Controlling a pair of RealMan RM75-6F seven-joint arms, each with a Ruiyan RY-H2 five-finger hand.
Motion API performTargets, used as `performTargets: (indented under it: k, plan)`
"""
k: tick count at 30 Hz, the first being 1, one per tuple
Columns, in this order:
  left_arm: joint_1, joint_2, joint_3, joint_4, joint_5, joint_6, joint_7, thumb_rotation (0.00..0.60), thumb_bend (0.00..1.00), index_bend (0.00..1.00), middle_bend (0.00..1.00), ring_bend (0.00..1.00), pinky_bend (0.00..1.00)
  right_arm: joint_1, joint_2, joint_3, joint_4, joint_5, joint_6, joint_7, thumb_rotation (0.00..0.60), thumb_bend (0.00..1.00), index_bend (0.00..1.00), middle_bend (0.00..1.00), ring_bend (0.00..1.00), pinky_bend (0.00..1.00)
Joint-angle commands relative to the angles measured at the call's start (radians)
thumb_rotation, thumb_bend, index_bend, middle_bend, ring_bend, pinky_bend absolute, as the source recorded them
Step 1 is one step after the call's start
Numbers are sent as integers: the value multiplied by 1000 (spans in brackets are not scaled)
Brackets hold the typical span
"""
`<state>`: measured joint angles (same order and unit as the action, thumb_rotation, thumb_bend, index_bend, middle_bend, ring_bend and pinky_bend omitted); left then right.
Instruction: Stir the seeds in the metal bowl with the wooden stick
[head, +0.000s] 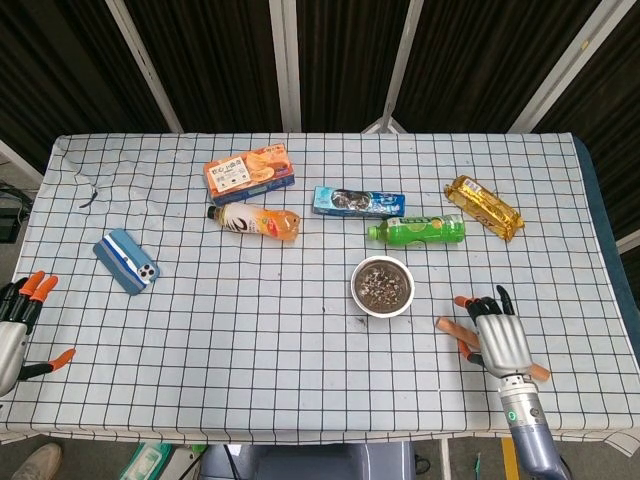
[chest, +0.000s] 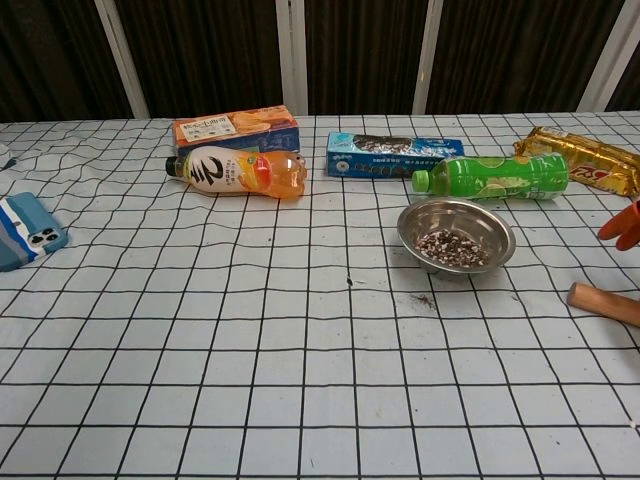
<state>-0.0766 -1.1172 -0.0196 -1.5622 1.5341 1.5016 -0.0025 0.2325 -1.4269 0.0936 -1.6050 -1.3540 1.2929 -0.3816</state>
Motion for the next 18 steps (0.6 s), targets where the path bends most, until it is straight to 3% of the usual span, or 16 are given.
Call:
performTargets:
  k: [1,18]
  plan:
    - [0,0,0,0,0,1,0,600,125,10,0,0,0,4,-18,-3,9,11,-8,-11,600,308,294,337,251,37]
    - [-2,3,0,-4,1,-3,-3,600,125,11,0,0,0,22,-116,15,125,64,-11,-43,600,308,368,420,333,48]
